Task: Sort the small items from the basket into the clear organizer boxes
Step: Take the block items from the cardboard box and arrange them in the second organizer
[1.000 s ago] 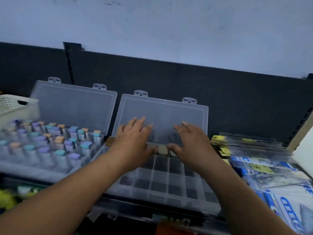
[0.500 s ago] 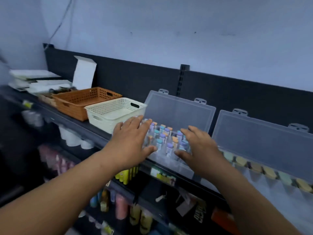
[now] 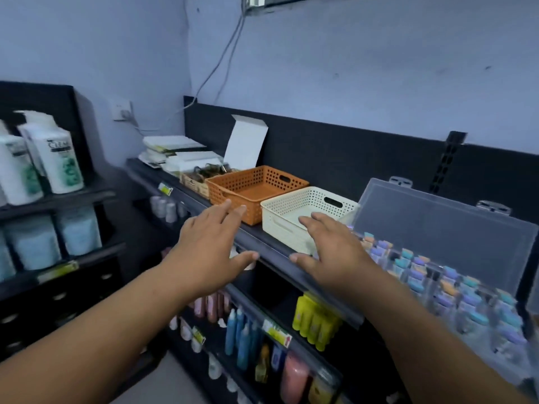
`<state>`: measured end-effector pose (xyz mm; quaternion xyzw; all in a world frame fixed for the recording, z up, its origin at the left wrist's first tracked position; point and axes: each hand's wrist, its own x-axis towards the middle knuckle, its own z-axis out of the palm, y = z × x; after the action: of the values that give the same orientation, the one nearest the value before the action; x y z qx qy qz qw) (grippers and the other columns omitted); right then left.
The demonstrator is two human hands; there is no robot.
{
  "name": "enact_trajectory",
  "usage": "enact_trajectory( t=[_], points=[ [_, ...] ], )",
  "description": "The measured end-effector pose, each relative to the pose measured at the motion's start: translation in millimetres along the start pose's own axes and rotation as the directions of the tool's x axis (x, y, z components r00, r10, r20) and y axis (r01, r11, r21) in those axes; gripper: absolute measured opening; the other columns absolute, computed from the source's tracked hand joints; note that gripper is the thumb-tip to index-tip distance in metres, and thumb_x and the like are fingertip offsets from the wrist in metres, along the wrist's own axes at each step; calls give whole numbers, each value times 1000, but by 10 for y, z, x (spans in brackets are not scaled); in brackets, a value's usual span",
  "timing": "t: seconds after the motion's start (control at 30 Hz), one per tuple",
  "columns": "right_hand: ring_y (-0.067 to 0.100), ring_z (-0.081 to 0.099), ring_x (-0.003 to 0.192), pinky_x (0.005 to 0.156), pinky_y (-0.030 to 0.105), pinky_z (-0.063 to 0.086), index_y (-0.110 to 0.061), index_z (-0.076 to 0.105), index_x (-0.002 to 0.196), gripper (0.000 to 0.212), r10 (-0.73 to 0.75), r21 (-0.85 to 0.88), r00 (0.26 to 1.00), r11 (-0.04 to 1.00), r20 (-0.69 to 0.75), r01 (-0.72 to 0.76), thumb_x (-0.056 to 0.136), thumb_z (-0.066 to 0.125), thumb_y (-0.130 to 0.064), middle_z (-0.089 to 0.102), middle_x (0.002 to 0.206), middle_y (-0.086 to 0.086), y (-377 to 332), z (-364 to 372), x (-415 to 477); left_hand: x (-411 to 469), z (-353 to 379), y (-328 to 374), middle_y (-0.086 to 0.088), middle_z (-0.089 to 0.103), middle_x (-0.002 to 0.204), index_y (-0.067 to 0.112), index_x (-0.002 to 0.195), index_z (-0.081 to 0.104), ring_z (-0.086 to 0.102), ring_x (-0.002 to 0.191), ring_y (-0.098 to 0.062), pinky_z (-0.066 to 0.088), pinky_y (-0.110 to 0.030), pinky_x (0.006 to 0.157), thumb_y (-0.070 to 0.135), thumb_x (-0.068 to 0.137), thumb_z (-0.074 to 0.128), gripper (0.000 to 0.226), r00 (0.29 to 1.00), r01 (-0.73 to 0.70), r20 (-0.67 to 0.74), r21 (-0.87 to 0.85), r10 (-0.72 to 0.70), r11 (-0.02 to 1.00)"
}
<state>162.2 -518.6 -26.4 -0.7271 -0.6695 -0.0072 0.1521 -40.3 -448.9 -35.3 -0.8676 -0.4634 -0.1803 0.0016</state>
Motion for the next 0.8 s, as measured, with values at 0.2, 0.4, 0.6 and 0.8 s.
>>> enact_trajectory(
  t=[0.2,0.4,0.6,0.8],
  points=[
    [17,10,147,120,38,15,-27,20,152,73,-106,79,994,991,-10,106,92,55,-49,12,161,-4,-244,186,819,412,34,-565,2,4,160,30,152,4,6,147,-18,13,-43,118,66,84,46,87,996,89,-33,20,-88,996],
    [20,12,147,120,40,16,-27,20,153,74,-180,132,984,975,-18,181,91,56,-49,14,161,-5,-409,375,1876,1109,59,-1073,3,4,160,30,152,5,6,147,-16,13,-41,119,62,86,49,86,984,173,-55,38,-170,984],
    [18,18,145,118,40,22,-28,21,152,74,-225,158,974,962,8,221,91,56,-49,20,158,-5,-491,504,2780,1804,173,-1545,1,7,160,29,152,8,10,146,-18,19,-44,117,61,85,52,85,971,228,-80,5,-227,974],
    [17,25,143,114,35,24,-26,22,152,73,-201,158,976,970,82,187,91,58,-47,23,156,-5,-570,668,3403,2329,355,-2064,0,8,160,28,152,10,13,146,-21,20,-41,117,59,86,53,85,973,228,-28,-40,-229,973]
  ],
)
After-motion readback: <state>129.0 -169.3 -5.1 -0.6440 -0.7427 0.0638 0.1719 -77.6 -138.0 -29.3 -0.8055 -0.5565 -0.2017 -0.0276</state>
